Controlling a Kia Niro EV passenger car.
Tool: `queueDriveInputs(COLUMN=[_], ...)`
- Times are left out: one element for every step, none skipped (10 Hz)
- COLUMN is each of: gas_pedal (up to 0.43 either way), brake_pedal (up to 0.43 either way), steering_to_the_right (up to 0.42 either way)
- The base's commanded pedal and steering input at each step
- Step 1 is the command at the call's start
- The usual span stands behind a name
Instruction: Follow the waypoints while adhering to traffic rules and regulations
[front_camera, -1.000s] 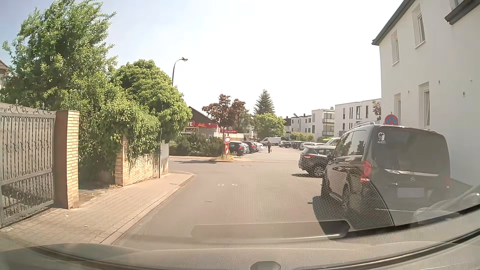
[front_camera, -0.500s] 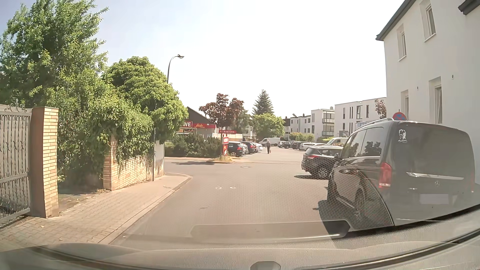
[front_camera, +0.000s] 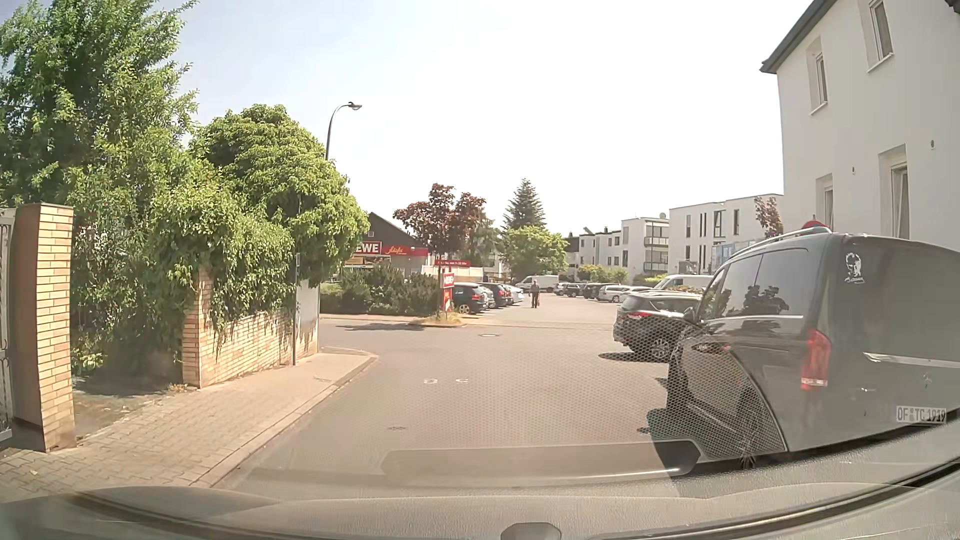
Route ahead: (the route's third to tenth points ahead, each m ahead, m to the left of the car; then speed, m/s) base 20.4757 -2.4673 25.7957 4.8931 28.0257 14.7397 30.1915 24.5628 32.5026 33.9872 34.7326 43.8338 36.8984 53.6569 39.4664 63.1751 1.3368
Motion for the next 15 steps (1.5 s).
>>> queueDriveInputs(gas_pedal=[0.000,0.000,0.000,0.000,0.000,0.000,0.000,0.000,0.000,0.000,0.000,0.000,0.000,0.000,0.000], brake_pedal=[0.165,0.128,0.091,0.055,0.012,0.006,0.000,0.000,0.006,0.018,0.030,0.043,0.067,0.079,0.085], steering_to_the_right=[0.024,0.024,0.026,0.027,0.030,0.031,0.032,0.034,0.034,0.035,0.036,0.039,0.042,0.046,0.046])
